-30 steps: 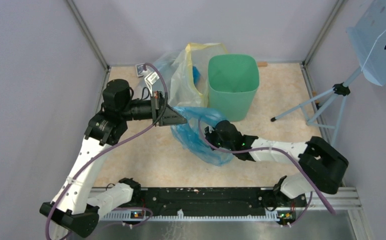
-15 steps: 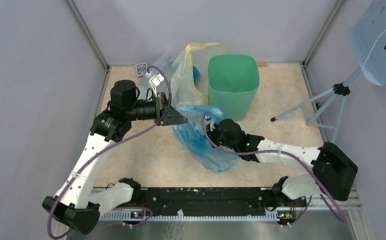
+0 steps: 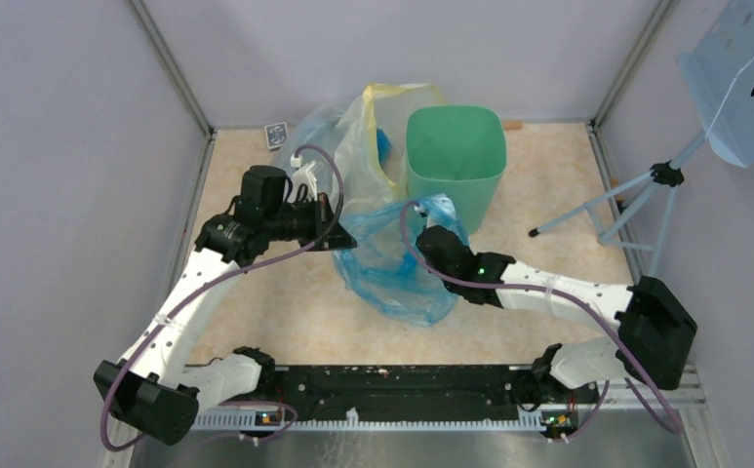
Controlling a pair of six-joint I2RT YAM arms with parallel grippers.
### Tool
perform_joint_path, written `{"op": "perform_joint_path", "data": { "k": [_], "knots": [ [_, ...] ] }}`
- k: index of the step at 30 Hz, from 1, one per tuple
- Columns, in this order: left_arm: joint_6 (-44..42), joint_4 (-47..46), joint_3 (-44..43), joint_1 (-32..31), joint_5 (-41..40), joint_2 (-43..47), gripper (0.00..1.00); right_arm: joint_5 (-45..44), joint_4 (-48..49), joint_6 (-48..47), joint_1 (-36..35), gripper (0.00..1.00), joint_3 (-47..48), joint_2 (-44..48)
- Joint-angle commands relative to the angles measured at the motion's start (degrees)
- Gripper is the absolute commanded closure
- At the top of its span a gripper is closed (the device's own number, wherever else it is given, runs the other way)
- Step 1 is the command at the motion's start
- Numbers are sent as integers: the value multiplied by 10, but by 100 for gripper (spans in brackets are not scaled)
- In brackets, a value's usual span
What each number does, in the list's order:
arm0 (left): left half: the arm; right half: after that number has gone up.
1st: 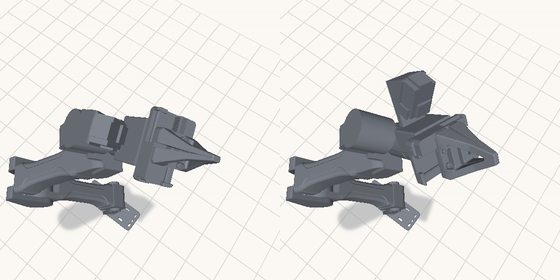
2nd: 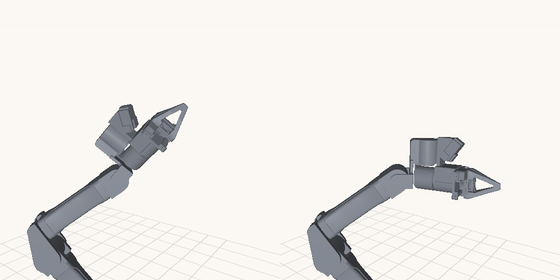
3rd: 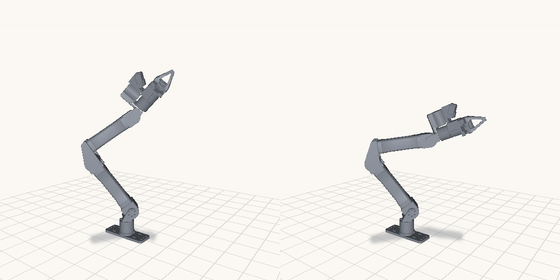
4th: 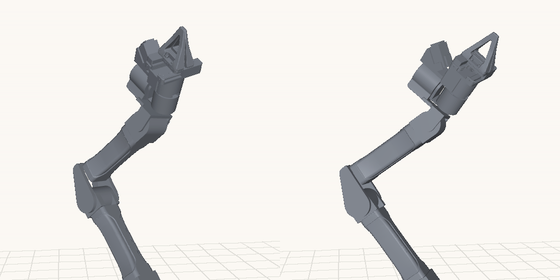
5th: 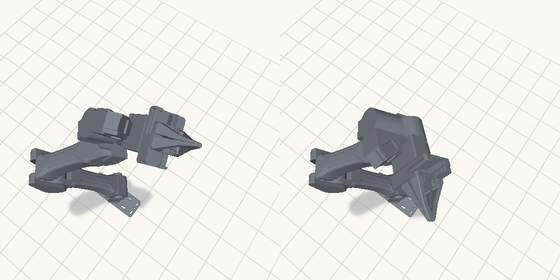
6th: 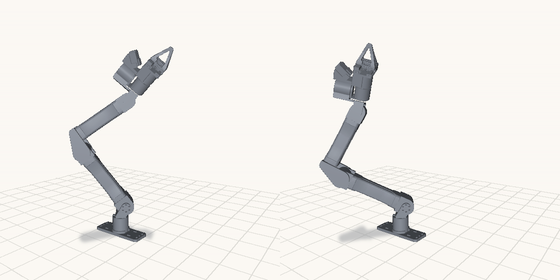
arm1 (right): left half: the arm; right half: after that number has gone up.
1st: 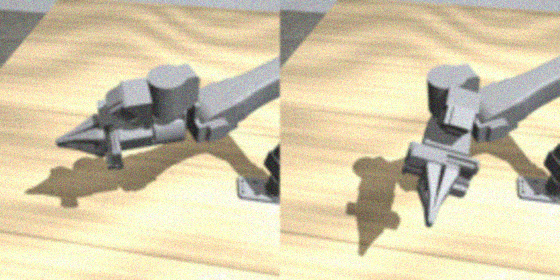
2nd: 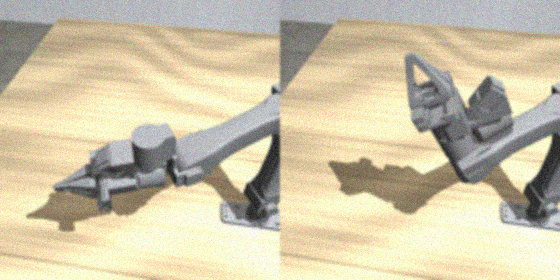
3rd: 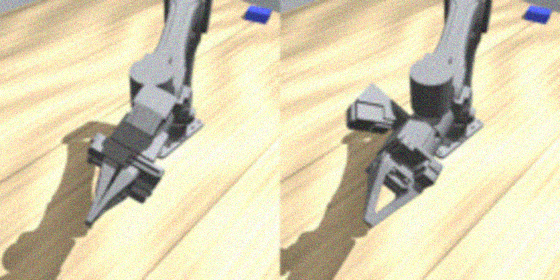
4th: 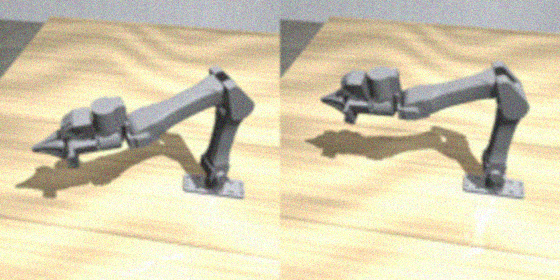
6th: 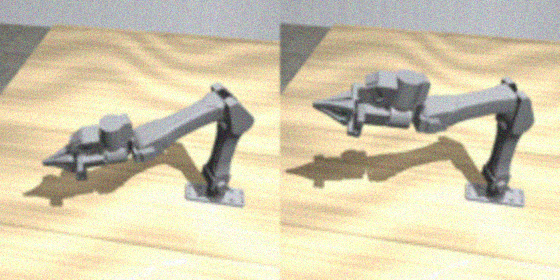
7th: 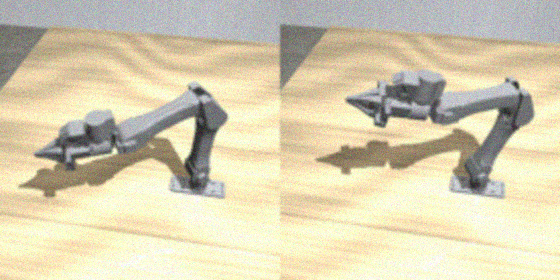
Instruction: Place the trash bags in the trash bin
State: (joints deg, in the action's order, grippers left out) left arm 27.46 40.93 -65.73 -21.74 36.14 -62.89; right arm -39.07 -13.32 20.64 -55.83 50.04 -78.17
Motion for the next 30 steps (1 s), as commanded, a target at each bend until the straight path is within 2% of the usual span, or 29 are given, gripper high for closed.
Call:
{"op": "perform_joint_path", "data": {
  "k": [1, 4, 7, 14, 18, 23, 30],
  "knots": [
    [-11, -19, 11, 2, -12, -1, 100, 164, 165, -56, -2, 100, -62, 75],
    [-2, -31, 25, 2, -3, -4, 100, 241, 240, -56, -2, 100, -82, 55],
    [9, -45, 37, 2, 10, -4, 100, 267, 296, -54, -2, 100, -76, 1],
    [40, -76, 63, 2, 45, 10, 100, 226, 362, -40, -2, 100, -40, -127],
    [63, -97, 70, 2, 73, 19, 100, 206, 370, -45, -1, 100, -22, -184],
    [155, -198, 72, 2, 169, 40, 100, 222, 364, -41, -1, 100, -9, -221],
    [229, -268, 11, 2, 219, 57, 100, 237, 358, -35, -1, 100, -9, -233]
  ]
}}
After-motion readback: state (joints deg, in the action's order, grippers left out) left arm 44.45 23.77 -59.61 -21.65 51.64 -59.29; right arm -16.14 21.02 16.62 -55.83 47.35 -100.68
